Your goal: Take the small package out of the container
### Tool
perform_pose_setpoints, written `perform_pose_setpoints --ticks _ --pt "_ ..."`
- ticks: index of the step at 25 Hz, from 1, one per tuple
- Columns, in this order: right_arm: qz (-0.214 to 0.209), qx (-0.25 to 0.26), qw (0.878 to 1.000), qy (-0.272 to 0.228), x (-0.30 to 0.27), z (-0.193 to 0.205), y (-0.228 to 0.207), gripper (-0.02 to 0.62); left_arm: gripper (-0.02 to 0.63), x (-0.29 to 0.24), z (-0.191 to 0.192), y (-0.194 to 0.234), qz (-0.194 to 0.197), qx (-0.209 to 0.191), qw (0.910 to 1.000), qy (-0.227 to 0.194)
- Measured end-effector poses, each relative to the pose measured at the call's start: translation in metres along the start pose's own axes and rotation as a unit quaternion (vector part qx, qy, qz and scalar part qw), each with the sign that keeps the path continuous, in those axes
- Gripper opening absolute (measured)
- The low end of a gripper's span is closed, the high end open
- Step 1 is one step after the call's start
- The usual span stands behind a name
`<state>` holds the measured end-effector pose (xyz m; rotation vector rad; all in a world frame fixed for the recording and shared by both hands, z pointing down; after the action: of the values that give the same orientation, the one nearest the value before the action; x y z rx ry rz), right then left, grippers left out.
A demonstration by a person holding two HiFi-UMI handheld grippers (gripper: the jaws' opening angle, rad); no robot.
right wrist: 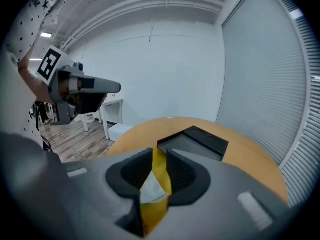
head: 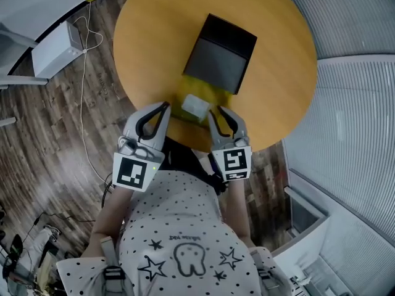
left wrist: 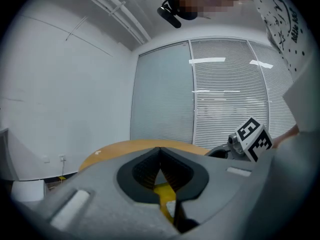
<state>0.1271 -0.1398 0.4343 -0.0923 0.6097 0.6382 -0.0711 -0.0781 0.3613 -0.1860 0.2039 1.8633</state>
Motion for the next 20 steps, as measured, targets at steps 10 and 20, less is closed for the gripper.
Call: perform_pose_setpoints --ticks 10,20 --pt "-0.067 0.079 0.987 0.12 -0.048 0.029 0.015 0.094 0.009 -0.002 -0.003 0.008 -0.018 0.011 0.9998 0.001" --pt "-0.142 0.128 0.959 0.211 -0.088 0.045 0.023 0.094 0.009 -0.007 -0.004 0.019 -0.033 0.014 0.9993 0.001"
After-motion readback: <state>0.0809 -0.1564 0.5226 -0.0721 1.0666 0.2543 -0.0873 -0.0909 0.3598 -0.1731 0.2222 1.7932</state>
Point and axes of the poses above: the fingertips, and each gripper's own axes: x backward along the fingers, y to its left, z out of its underside, the point moved 8 cm from there along x, backward along the fingers, and after that the axes turned 4 degrees about y, right-handed, at the moved point
